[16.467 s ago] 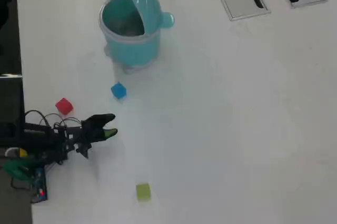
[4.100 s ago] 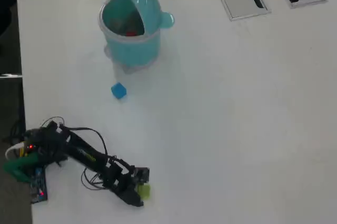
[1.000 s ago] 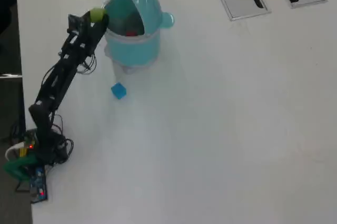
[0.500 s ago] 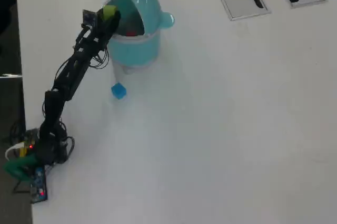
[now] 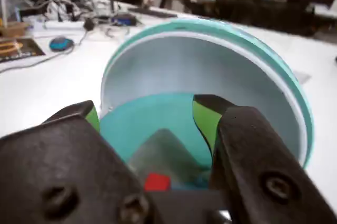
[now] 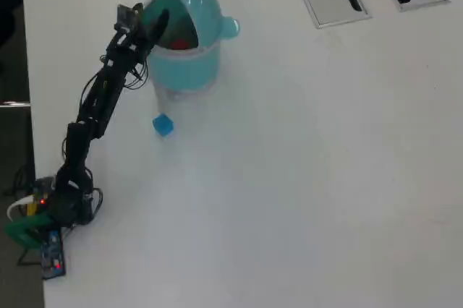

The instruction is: Grasp RGB lego blocks and put them in the bin one by one.

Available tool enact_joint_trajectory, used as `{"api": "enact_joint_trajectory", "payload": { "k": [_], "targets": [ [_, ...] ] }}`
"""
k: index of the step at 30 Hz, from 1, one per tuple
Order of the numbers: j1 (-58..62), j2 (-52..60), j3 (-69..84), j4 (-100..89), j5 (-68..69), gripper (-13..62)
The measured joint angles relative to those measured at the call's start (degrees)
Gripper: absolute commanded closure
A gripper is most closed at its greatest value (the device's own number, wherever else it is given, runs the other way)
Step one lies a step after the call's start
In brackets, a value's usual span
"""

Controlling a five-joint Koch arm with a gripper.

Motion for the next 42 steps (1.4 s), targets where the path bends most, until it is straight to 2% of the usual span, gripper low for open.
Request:
{"api": "enact_joint_trajectory", "payload": {
  "k": [6,7,11,24,31,42],
  "targets": [
    [0.3,-0.4,-7.8,16.6,1.5,17.5],
    [-0.1,-0.5,-14.8,23.4,1.8,18.2],
    [-0.5,0.2,-21.7,34.2,4.5,18.2],
    [-1.8,7.1,-21.7,55.0,7.1,17.1],
    [-5.2,7.2,-21.7,60.1,7.1,18.4],
    [-2.4,7.0,-21.7,64.1,7.1,19.7]
  ]
}}
